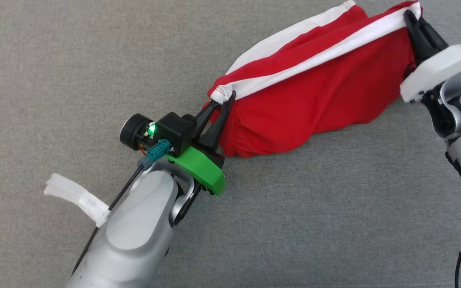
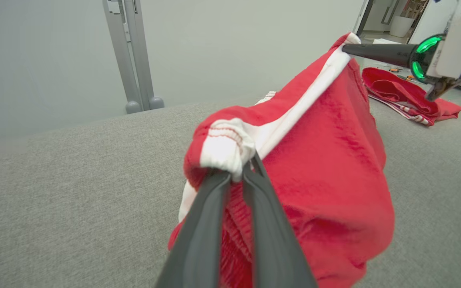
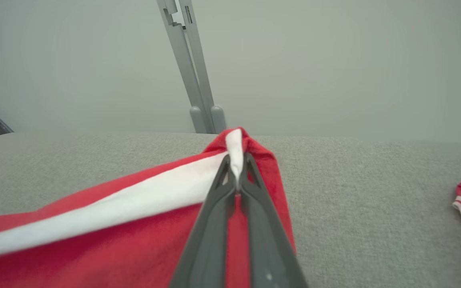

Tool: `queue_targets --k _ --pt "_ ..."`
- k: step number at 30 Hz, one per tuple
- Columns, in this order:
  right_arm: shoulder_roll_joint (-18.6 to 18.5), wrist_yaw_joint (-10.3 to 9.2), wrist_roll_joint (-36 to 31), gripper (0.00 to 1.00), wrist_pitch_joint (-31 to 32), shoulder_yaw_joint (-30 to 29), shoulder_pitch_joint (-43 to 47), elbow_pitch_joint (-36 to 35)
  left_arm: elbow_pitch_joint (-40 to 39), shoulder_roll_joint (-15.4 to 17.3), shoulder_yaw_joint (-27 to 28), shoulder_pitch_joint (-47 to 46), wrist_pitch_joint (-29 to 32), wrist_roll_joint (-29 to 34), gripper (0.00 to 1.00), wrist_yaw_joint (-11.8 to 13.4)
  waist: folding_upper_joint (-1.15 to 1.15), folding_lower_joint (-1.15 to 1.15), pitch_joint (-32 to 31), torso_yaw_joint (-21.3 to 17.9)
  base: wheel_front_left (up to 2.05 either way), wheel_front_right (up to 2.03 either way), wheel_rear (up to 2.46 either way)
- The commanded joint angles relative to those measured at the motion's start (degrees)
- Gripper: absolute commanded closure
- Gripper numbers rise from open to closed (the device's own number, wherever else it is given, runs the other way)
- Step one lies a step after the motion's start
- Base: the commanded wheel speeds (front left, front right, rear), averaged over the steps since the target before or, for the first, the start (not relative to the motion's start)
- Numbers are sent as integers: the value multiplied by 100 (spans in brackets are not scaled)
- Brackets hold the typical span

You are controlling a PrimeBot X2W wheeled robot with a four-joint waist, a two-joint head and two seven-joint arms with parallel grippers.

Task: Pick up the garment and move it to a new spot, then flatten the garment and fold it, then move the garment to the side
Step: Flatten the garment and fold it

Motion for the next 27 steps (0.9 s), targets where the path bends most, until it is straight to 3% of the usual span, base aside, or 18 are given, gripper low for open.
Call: queue_targets --k 1,6,8,9,10,11,20,27 --pt "46 -9 38 100 -47 101 -232 164 44 -26 -22 -165 -19 -46 100 -9 0 0 352 286 0 0 0" --pt "136 -9 184 100 -212 438 -870 933 161 -79 -112 -422 -19 -120 100 -11 0 0 511 405 0 0 0" --pt "165 -9 223 100 -287 548 -1024 1190 172 -88 -117 -470 -19 -127 51 -11 0 0 523 432 0 0 0" --pt "160 -9 241 82 -344 599 -1087 1319 170 -95 -118 -481 -19 -115 0 -11 0 0 520 442 0 0 0" --pt "158 -9 258 45 -396 630 -1130 1399 170 -99 -115 -481 -19 -108 0 -11 0 0 512 447 0 0 0" --pt "180 -9 316 0 -442 674 -1161 1495 159 -104 -102 -473 -19 -103 0 -11 0 0 493 451 0 0 0" --pt "-25 -9 667 0 -654 1182 -845 1674 -116 -106 116 92 -19 -33 0 101 0 0 195 420 0 0 0" --pt "-318 -9 920 0 -696 1440 -488 1731 -605 -85 743 825 -19 199 0 285 0 0 26 425 0 0 0"
